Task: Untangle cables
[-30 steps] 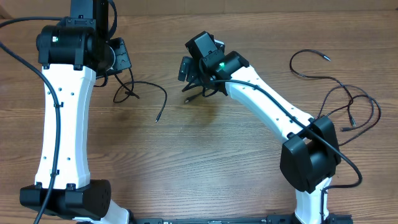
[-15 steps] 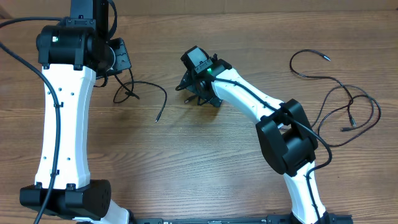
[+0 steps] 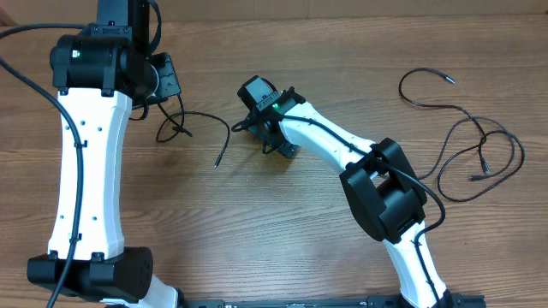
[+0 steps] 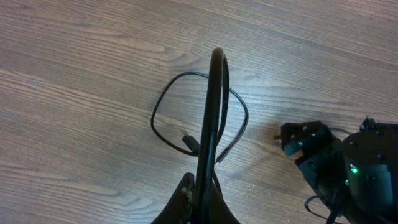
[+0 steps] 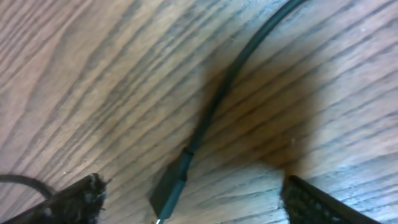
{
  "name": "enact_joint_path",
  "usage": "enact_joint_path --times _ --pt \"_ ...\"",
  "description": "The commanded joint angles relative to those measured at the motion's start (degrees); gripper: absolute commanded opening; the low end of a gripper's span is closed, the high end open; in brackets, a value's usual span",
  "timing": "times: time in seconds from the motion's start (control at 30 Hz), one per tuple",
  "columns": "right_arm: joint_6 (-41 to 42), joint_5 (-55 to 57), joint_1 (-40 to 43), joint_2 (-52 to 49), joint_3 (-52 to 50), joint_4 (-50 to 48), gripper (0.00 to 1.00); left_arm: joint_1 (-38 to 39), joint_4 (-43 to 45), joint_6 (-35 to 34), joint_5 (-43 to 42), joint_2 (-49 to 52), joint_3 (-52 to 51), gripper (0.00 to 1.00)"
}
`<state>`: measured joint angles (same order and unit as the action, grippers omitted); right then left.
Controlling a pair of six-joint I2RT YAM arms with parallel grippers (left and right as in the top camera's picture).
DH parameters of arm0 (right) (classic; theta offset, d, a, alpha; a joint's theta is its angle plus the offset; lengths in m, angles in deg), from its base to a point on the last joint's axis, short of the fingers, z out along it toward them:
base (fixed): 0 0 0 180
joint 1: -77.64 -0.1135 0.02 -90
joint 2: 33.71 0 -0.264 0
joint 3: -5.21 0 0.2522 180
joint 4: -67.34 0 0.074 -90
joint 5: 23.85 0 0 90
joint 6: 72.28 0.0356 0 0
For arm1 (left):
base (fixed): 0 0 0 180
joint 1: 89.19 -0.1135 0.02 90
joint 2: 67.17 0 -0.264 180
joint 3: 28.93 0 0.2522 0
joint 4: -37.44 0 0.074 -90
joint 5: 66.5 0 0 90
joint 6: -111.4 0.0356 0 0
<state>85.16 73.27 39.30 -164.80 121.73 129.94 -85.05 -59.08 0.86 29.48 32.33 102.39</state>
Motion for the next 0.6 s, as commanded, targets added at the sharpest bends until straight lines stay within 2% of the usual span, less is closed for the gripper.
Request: enact_joint_path --times 0.0,0.2,0.37,0.57 --pt "1.79 0.83 0.09 -1.44 -0.07 0.48 0.79 0.02 0.07 1.25 -0.28 -0.24 -0.15 0.04" --pt "1.79 0.79 0.09 -1.44 -0.07 2.60 0.58 0.02 0.04 1.25 -0.31 -0.24 -0.15 0.04" --pt "1.81 0.72 0.02 -1.44 -0.04 2.86 0.55 0.02 0.00 1.25 -0.28 -0.24 -0.15 0.04" --pt "-0.63 0.57 -1.22 -1.44 -0.04 -1.73 0.57 0.02 0.02 1.25 -0.31 -0.24 -0.15 0.04"
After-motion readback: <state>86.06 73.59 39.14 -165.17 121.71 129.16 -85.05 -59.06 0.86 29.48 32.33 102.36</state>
